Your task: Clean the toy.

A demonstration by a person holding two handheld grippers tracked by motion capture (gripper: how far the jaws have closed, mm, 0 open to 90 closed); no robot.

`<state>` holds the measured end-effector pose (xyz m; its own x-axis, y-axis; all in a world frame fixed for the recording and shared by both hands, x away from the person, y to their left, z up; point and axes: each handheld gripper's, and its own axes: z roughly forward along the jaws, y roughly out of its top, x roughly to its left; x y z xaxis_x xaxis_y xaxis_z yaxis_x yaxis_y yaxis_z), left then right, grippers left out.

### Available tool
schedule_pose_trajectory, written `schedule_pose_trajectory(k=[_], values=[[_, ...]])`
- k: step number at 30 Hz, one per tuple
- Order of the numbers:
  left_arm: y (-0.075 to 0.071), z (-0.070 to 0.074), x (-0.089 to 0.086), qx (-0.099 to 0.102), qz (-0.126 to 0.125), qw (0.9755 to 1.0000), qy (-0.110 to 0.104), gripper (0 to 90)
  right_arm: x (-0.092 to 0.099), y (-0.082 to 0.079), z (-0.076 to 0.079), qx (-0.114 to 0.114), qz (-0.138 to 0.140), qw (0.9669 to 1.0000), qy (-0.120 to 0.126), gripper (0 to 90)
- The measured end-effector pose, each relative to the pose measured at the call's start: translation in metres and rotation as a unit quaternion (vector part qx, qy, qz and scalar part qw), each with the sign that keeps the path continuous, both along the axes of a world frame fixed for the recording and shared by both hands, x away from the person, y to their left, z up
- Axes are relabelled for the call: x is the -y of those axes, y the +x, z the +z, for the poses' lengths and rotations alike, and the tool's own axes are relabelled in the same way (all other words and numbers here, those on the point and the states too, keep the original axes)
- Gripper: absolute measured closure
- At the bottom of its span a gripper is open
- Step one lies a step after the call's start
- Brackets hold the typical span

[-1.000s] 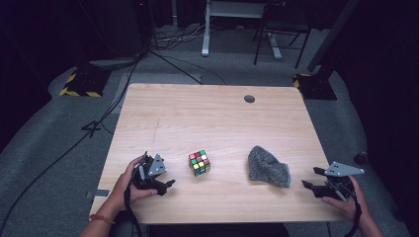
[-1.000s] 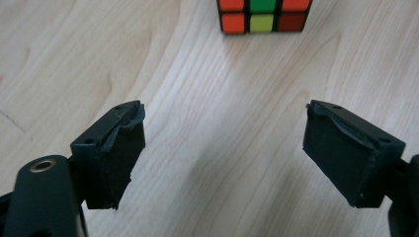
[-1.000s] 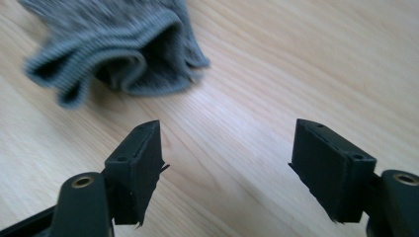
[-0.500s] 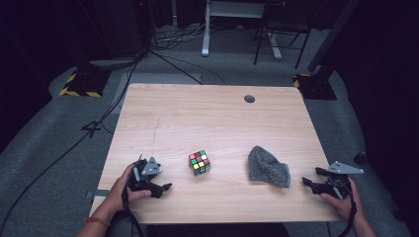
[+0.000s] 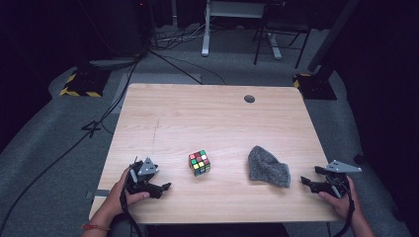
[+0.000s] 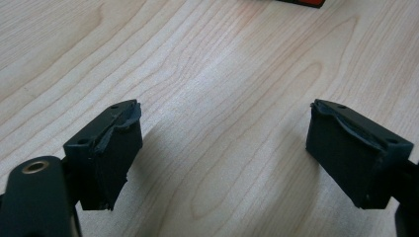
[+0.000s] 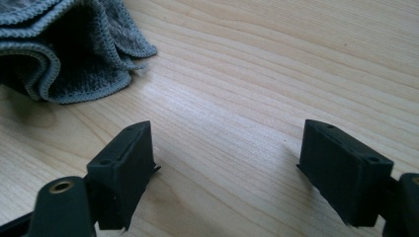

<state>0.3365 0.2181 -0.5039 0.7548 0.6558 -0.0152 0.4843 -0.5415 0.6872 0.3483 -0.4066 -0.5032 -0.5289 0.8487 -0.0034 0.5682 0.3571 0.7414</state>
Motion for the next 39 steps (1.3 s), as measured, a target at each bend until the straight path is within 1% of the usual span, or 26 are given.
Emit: schedule_pose_trajectory(k=[13, 39], values=[[0.0001, 0.0000, -0.0001, 0.000, 0.000, 1.0000, 0.000, 14.5, -0.0005, -0.0003, 0.0000, 0.001, -0.003, 1.0000, -0.001, 21.0], [-0.0012, -0.0001, -0.0012, -0.002, 0.008, 1.0000, -0.001, 14.8, -0.0005, -0.0005, 0.0000, 0.000, -0.003, 1.0000, -0.001, 21.0]])
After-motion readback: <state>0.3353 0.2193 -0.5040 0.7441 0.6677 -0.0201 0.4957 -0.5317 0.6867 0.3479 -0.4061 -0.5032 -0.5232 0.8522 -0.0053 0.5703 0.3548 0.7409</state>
